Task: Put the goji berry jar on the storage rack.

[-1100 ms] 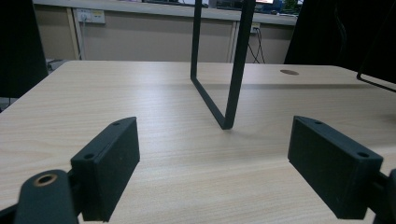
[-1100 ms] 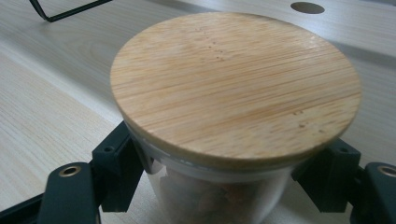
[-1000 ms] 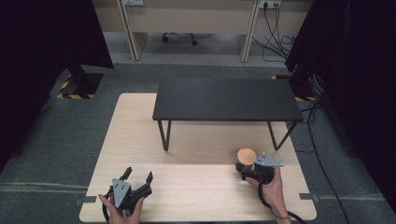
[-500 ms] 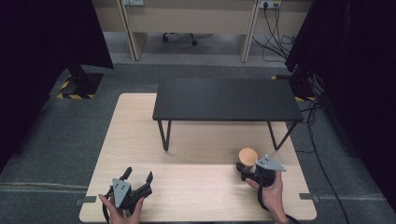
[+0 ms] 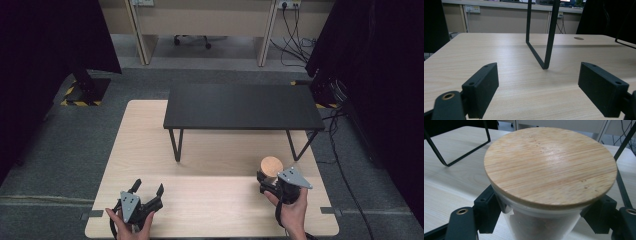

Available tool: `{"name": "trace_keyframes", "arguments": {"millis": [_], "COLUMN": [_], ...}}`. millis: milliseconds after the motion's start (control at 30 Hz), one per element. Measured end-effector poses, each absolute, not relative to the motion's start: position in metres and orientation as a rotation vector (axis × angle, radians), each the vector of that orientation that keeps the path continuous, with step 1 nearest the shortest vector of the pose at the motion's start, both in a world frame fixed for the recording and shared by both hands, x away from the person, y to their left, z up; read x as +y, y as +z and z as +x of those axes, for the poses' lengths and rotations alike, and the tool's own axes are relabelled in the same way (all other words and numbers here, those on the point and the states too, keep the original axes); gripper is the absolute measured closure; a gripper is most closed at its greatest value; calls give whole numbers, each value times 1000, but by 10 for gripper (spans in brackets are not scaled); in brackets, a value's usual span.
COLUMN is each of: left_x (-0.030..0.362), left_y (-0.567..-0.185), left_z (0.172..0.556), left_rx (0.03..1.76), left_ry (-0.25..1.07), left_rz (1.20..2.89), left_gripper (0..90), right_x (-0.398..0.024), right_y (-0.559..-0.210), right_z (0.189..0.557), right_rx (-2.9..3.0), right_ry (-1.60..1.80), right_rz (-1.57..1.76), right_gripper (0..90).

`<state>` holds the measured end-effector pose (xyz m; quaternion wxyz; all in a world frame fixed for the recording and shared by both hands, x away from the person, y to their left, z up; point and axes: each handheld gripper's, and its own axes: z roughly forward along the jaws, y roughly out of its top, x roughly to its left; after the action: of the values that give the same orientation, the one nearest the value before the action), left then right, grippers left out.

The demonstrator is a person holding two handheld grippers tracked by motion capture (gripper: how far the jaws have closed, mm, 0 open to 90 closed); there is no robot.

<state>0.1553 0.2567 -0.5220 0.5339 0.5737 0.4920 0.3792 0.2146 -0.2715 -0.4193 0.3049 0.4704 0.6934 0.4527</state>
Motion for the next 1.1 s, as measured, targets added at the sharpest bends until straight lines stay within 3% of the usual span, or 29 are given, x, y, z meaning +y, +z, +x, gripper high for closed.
{"name": "trace_keyframes", "arguments": {"millis": [433,1100], "left_x": [257,256], "left_y": [-522,-521], "left_z": [155,156], "left_rx": [1172,1177], "left_ry": [904,897], "left_rz": [1369,1368], "left_gripper": [160,161], "right_x": [-257,-249], "right_y": [-359,-311], "right_z": [200,211], "right_rx": [1733,1693], "right_ry": [1232,1221], "right_rz": [1215,1145], "right_gripper": [259,259]}}
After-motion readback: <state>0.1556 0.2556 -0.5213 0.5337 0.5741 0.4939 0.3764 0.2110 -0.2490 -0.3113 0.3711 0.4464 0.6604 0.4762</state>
